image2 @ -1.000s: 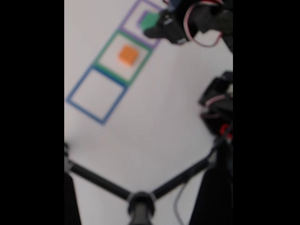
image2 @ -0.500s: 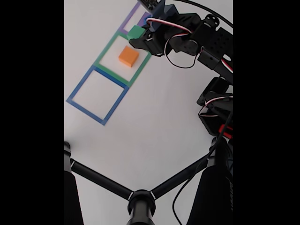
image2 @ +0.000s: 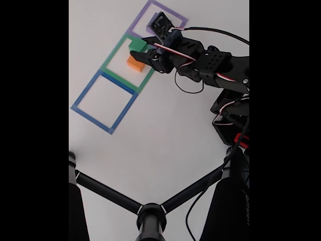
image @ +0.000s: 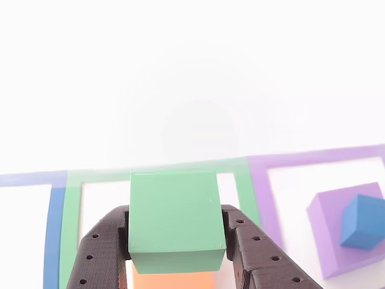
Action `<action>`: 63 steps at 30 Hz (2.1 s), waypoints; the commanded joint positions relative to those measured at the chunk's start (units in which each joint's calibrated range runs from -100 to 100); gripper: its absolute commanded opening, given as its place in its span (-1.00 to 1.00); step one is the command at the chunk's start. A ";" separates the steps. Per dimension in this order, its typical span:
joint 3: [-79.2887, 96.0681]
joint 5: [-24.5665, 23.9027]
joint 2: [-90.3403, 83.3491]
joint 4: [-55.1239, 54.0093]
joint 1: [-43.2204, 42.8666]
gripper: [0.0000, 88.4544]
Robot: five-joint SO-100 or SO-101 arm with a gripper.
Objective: Tower of hanoi
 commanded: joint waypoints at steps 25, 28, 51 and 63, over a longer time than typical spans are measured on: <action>4.32 0.59 23.87 -34.10 -0.88 -0.84; 4.68 0.59 25.08 -35.72 -0.97 -0.84; 2.23 0.59 31.95 -40.74 -2.12 -0.83; -0.04 0.59 33.80 -40.74 -1.93 -0.79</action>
